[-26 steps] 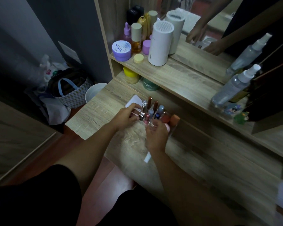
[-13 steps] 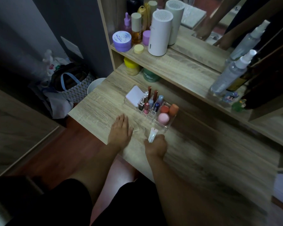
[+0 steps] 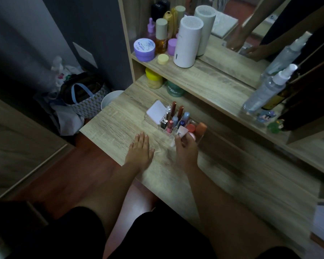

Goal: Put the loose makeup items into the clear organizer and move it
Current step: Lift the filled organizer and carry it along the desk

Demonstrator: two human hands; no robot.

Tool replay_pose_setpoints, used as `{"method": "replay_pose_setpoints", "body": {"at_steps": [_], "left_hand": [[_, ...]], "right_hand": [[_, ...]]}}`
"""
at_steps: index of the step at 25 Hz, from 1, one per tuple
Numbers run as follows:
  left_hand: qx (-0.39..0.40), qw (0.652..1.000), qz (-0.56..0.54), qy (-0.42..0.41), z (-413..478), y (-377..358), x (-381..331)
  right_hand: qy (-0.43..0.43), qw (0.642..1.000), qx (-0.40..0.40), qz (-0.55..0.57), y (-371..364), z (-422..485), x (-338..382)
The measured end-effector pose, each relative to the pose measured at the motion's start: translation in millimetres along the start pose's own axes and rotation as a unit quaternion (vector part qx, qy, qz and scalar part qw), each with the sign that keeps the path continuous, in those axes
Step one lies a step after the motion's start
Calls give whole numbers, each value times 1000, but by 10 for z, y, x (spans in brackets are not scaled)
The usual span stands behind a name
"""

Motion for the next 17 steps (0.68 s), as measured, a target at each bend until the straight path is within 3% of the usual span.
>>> {"method": "replay_pose_setpoints", "body": {"at_steps": [6,17], "left_hand": [[7,1000,-1,-4,19,10,20],[16,1000,-6,-10,33,33,55]], "right_hand": [[90,992,-81,-21,1,171,103],[34,997,-72,-15,-69,220,-1]]}}
Point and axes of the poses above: each hand's wrist, its own z-axis towards the middle knuckle, its own y-axis out of the back of the hand, x = y × z, the point moved 1 cm from there along z, towards the middle knuckle, and after that the axes turned 10 degrees about x, right-handed, at the moved point
